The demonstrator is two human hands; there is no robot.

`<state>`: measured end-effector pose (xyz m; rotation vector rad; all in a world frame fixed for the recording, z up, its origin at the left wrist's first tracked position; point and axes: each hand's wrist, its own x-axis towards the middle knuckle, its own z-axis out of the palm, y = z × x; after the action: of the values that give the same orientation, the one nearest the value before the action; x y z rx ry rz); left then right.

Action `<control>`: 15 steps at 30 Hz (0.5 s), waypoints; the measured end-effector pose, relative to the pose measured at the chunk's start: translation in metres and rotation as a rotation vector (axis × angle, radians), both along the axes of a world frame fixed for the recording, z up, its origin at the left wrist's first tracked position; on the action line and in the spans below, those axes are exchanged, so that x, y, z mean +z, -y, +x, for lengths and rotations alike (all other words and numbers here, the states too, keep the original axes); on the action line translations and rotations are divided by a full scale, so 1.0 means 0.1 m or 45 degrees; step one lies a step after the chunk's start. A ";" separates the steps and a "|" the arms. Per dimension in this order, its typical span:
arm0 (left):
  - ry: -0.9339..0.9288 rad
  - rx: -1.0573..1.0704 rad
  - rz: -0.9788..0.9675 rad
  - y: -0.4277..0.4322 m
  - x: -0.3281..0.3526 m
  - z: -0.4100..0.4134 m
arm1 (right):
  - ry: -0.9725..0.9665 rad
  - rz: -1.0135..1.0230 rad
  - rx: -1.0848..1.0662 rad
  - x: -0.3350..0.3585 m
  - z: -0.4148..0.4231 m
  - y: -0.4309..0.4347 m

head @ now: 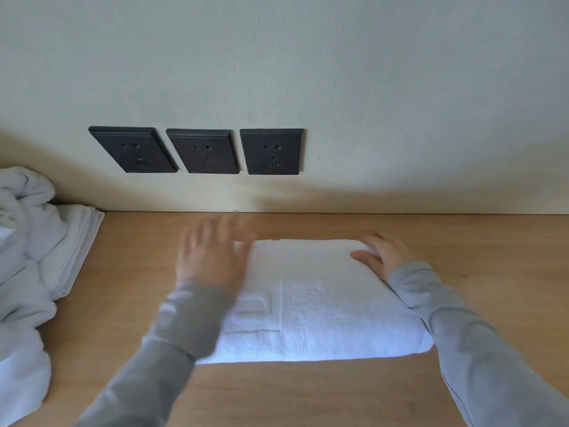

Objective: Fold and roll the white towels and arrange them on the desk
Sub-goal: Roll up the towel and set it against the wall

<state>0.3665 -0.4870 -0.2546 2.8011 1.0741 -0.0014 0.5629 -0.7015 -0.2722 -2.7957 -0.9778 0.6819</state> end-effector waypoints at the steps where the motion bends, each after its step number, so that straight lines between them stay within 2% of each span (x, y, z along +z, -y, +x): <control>1: -0.024 -0.160 0.003 0.25 0.02 -0.02 | 0.124 -0.123 0.031 0.07 -0.06 -0.03; 2: -0.054 -0.278 -0.016 0.48 0.00 -0.03 | 0.265 -0.150 0.048 0.13 -0.16 -0.08; 3: -0.102 -0.337 -0.028 0.65 -0.06 -0.04 | 0.391 -0.071 0.048 0.19 -0.31 -0.14; 5: -0.115 -0.343 -0.022 0.77 -0.19 -0.03 | 0.514 0.183 0.101 0.24 -0.70 -0.25; 6: -0.098 -0.346 0.003 0.75 -0.23 -0.03 | 0.545 0.232 0.148 0.22 -0.88 -0.29; 10: -0.152 -0.370 -0.025 0.70 -0.32 0.00 | 0.414 0.076 0.204 -0.02 -1.10 -0.29; 15: -0.115 -0.410 -0.026 0.64 -0.48 0.05 | 0.447 0.064 0.127 -0.23 -1.05 -0.35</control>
<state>0.3711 -0.5514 -0.3026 2.9456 0.6225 -0.1732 0.4578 -0.6670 -0.2948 -2.8944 -1.1770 0.1703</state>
